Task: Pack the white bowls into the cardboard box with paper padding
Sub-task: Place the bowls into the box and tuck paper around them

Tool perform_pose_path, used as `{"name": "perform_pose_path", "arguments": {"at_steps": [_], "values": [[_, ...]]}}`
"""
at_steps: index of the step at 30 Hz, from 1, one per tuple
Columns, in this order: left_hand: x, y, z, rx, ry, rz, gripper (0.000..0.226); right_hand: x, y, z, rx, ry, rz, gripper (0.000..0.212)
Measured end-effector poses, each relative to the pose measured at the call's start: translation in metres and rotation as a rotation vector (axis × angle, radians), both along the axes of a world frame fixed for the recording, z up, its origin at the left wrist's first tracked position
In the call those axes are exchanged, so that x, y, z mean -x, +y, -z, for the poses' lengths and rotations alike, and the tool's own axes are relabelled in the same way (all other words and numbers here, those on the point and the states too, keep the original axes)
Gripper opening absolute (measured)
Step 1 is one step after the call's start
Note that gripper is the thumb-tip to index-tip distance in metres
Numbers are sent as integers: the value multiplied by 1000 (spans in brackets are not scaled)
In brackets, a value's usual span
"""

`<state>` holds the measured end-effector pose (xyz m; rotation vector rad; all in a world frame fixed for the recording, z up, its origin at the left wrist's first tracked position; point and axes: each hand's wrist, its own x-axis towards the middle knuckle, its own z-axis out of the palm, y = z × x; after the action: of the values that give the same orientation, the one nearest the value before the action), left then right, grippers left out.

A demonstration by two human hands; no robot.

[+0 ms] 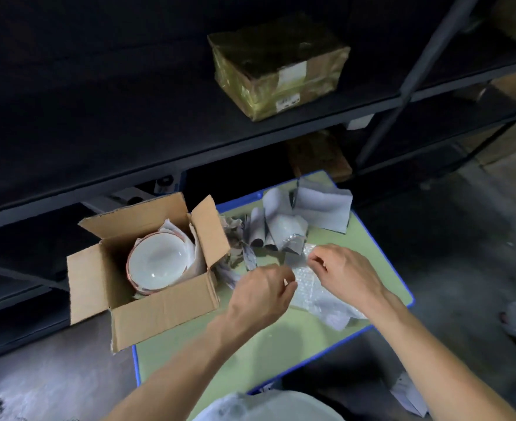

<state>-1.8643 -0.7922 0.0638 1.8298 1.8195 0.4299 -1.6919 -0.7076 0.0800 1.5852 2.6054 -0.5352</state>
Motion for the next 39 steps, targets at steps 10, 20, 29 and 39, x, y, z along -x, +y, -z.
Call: {"name": "perform_pose_path", "arguments": {"at_steps": [10,20,29,39], "values": [[-36,39,82,446,193,-65,49,-79,2,85,307,-84,336,41],[-50,44,85,516,-27,-295,55,-67,7,103,456,103,574,33],[-37,25,61,544,-416,-335,20,-74,6,74,463,210,578,8],[-28,24,10,134,-69,-101,53,-89,26,-4,480,94,289,26]]}}
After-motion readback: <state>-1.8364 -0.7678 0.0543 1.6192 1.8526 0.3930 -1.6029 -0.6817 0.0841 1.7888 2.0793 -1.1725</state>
